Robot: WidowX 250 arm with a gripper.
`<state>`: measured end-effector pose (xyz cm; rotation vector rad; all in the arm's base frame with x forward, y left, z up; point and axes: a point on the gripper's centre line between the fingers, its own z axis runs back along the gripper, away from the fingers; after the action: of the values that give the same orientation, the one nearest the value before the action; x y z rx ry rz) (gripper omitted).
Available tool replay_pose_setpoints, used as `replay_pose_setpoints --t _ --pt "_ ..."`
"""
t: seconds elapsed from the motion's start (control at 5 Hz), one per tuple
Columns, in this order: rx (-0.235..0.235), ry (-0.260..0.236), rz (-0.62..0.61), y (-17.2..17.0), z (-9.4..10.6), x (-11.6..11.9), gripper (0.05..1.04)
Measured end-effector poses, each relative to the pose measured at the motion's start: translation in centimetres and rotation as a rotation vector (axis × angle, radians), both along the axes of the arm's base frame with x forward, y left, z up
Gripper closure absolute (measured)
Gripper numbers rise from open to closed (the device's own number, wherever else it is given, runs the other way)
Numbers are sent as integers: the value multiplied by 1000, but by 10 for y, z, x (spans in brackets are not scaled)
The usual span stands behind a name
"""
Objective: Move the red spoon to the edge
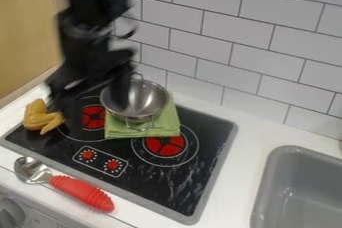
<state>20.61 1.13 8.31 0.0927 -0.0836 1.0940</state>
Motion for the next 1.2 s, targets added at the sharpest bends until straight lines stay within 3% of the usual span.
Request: replay_pose_setpoints --t 0.2,0.4,0.6,1.0,1.2 --pt "30 56 -240 -13 0 7 85" --pt "19 109 -480 -18 0 10 85" --pt "-26 167 -741 -24 -3 14 85" --pt "-37 136 -881 -30 -1 39 85" --pt "-23 124 -865 -23 8 54 85"
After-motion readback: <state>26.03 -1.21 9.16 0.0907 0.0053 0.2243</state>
